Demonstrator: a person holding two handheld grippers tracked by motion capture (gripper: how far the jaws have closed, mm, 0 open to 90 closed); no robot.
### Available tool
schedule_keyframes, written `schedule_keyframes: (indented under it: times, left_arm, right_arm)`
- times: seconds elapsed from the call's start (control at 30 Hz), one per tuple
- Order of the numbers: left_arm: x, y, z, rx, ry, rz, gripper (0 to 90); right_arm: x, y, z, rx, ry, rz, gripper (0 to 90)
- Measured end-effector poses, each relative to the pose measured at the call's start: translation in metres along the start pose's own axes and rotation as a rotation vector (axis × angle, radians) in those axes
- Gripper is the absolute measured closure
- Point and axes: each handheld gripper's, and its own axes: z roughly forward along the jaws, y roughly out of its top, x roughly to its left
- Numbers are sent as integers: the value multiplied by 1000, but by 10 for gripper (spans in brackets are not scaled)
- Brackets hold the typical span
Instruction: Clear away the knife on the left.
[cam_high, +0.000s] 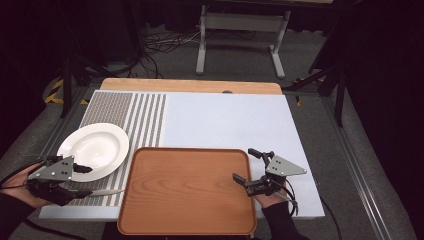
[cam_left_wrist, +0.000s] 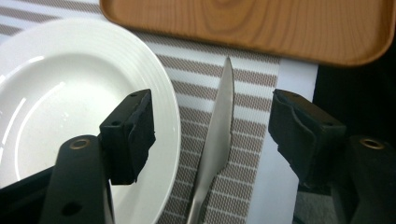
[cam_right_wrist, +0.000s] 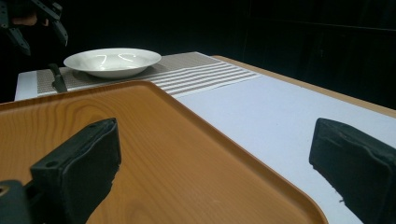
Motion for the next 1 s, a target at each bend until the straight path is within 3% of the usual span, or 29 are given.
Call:
schedule_keyframes:
  times: [0.43, 1.0]
  left_arm:
    - [1, -14, 12, 161, -47, 33, 411]
    - [1, -21, 21, 328, -31, 83, 530]
  right_arm:
    - [0, 0, 1, 2, 7, 2, 25]
    - [0, 0, 0, -4, 12, 9, 25]
